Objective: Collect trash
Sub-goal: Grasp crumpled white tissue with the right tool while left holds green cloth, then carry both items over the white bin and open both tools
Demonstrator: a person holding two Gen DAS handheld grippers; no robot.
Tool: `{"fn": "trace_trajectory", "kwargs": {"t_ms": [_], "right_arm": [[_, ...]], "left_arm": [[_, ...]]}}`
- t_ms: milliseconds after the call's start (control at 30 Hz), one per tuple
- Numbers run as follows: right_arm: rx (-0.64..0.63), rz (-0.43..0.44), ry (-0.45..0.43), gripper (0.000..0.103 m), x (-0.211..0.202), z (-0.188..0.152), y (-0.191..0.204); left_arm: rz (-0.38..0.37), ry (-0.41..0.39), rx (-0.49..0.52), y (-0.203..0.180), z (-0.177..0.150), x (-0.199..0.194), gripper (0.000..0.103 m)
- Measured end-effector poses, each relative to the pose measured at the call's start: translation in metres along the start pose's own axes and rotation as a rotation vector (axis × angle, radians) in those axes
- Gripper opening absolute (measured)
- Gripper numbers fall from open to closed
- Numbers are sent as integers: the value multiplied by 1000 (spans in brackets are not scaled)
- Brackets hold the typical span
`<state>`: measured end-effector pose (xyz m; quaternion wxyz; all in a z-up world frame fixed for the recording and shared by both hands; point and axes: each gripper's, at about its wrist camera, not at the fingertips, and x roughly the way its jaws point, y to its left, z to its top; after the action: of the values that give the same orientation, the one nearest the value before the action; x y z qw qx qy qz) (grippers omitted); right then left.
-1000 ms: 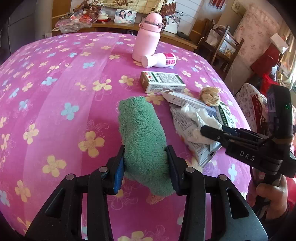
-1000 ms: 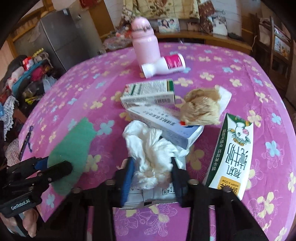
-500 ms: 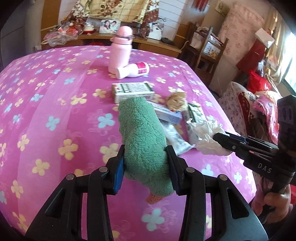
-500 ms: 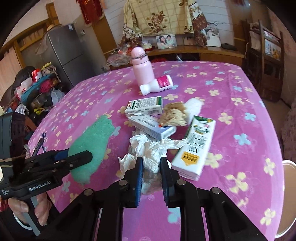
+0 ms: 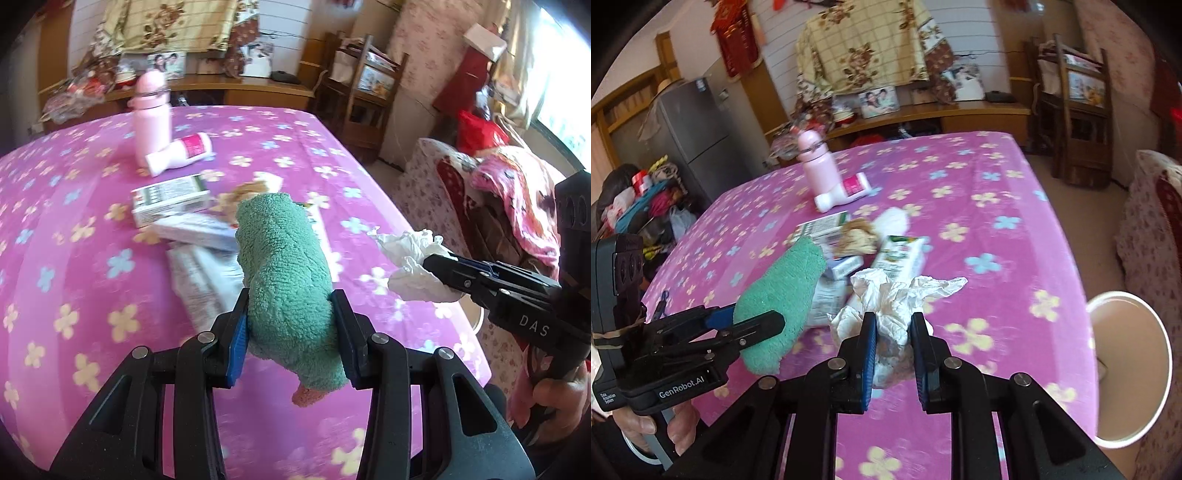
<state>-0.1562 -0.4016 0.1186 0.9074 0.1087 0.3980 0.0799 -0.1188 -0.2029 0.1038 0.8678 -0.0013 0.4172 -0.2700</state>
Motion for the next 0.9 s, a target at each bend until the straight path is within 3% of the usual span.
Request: {"fn": "trace_trajectory", "kwargs": {"t_ms": [567, 900], "right_arm": [[175, -174, -50, 17, -67, -27, -120], [325, -275, -34, 17, -83, -57, -204]], "left_arm": [[-121, 53, 159, -122, 16, 49, 40], [-209, 140, 212, -194, 15, 98, 40]]}}
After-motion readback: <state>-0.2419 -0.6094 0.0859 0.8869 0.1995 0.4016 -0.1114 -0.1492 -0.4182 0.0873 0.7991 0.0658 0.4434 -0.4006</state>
